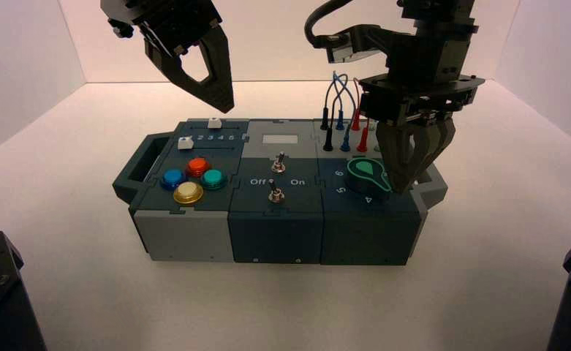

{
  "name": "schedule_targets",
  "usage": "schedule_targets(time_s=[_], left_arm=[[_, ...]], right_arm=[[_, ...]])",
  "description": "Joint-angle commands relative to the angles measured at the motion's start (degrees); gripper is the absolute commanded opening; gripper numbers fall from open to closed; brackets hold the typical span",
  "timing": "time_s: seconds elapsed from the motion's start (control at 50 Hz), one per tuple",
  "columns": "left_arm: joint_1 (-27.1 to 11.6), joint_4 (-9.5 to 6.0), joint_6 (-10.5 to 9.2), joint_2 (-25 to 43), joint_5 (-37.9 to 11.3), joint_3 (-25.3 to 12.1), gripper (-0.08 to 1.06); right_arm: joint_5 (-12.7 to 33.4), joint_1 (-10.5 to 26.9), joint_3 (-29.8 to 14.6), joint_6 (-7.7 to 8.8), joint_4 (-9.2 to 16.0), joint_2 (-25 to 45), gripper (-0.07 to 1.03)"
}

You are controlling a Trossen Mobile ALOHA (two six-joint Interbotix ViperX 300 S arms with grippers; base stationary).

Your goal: Turn the knob to position 4.

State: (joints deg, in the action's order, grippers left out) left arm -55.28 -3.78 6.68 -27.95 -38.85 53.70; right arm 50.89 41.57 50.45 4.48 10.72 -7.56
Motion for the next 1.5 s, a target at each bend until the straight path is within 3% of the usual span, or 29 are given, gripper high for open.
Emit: schedule_targets(time_s=[0.02, 0.7, 1.5], left_arm=[[-0.3, 0.09, 0.35, -0.2, 0.3, -1.1, -0.03], [-0.3, 0.09, 0.35, -0.2, 0.3, -1.1, -0.03], [-0.3, 0.09, 0.35, -0.3, 0.2, -1.1, -0.03]], right_arm=[[0.0, 0.4, -0.5, 0.35, 0.5, -0.8, -0.02], [0.7, 1.5, -0.3, 0.35, 2.6, -0.8, -0.02], [0.4, 1.5, -1.0, 0.26, 2.9, 0.4, -0.02]])
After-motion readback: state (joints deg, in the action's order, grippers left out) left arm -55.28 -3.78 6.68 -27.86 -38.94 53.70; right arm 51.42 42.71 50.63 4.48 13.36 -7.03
